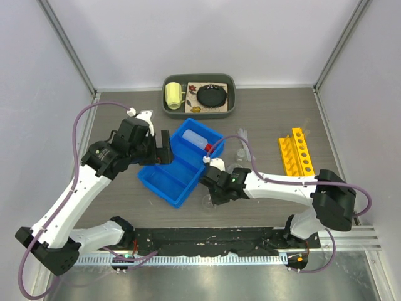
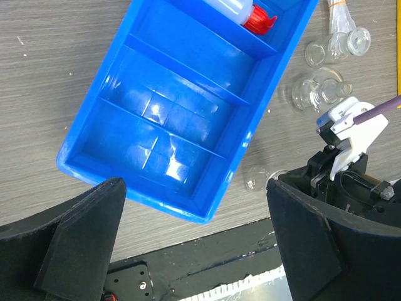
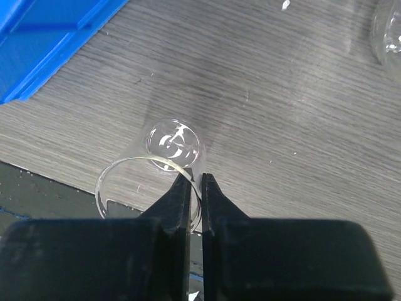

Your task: Organize the chemistry lab equipment

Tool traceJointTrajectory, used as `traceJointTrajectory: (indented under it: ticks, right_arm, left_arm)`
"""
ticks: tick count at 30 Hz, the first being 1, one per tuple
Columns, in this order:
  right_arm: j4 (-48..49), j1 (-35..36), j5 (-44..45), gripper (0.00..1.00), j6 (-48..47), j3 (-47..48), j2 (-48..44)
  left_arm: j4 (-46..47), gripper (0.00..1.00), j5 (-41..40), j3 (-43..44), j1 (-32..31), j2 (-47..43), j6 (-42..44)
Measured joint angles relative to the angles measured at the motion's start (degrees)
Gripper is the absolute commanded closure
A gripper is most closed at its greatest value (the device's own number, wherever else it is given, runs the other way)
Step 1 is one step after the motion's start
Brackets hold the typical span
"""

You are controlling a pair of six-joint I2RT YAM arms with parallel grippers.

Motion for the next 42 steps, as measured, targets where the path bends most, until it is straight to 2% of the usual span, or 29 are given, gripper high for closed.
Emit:
traceJointTrajectory:
  ticks: [8,14,20,31,42]
  right_arm:
    - [-6.19,0.50,3.13,0.99,-0.63,6.69,2.32]
    - [-12.48,0.74,5.73,0.99,-3.28,21.79,5.70]
    - [-16.24,-0.42,7.32,0.99,-6.64,37.75,13.29]
    - [-16.31,-12.00,10.36,0.99,-10.49,55.74,31.65]
    - [-14.32,-14.23,9.03,0.99,-6.86,64.28,43.34]
  left_arm:
    - [0.04,0.00,1.20,-1.79,0.98,-1.73,0.15]
    - [0.02,0.00,1.05,-1.99,1.11,-3.78,0.22]
    - [0.04,0.00,0.98,-2.32,1.11,-7.17,0.55]
    - [0.50,0.00,-0.17,-4.74,1.11,-11.50,0.46]
    - [1.73,0.00,2.32,-8.81,1.11,-12.09,0.35]
